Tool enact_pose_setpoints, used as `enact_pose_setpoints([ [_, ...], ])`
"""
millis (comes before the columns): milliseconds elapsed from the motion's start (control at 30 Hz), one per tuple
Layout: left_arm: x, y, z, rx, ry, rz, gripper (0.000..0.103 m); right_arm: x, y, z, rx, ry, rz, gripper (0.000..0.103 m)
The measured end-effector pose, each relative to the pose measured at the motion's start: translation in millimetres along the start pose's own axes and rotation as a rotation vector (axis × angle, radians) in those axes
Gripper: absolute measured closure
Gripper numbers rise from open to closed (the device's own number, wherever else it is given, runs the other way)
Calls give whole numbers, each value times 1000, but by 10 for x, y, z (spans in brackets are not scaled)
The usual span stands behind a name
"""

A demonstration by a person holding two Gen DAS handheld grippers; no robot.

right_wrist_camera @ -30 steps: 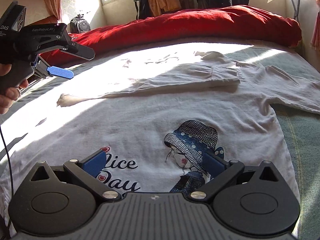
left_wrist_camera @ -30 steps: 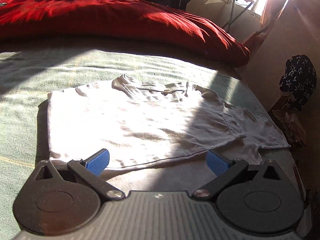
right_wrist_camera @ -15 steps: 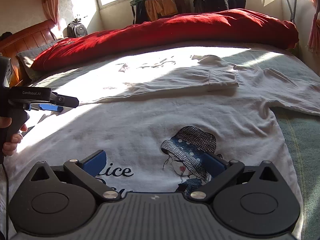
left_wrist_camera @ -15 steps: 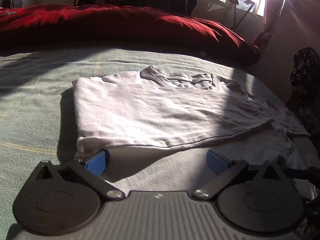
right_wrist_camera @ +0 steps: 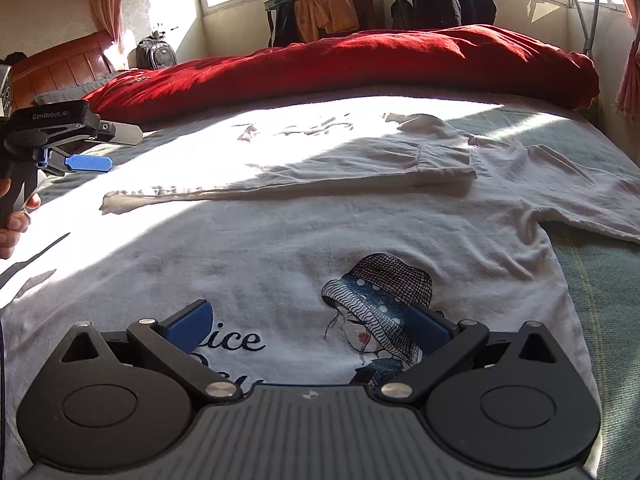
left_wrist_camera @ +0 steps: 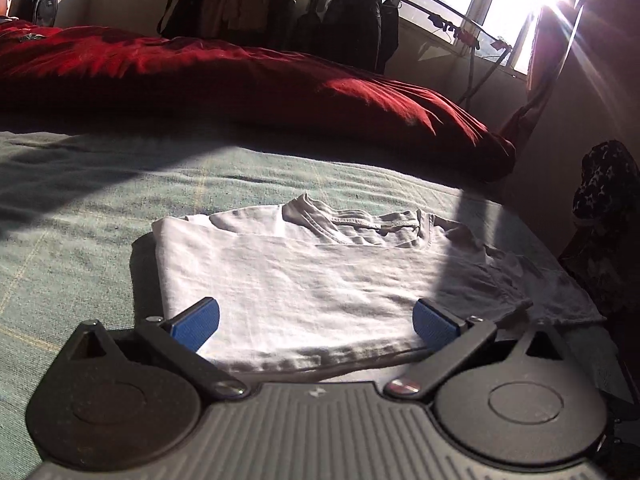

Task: Fold clothes
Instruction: 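Raise the left gripper away from the placed folded shirt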

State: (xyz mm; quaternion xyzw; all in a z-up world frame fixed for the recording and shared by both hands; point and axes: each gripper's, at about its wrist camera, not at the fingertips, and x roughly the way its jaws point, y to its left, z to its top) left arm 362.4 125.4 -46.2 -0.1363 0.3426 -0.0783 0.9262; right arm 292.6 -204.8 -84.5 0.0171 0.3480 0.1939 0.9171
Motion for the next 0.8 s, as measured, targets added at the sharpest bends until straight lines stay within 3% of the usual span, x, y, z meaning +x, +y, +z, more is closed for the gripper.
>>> enact_pose_setpoints([
  [100, 207, 151, -170, -50, 68, 33, 1, -2, -12, 2, 4, 0, 4, 0],
  [200, 134, 140, -252, -12, 64, 42, 1, -14, -36, 8, 15, -1, 13, 0],
  [367, 99, 110, 76, 2, 36, 27, 1, -17, -36, 6, 17, 0, 8, 0],
  [533, 530, 352, 388, -125, 58, -31, 1, -8, -30, 0, 13, -2, 4, 0],
  [667, 786, 575, 437, -133, 53, 84, 1, -4, -47, 1, 15, -5, 8, 0],
  [800, 684, 705, 492, -173, 12, 118, 1, -6, -50, 2, 14, -5, 11, 0],
])
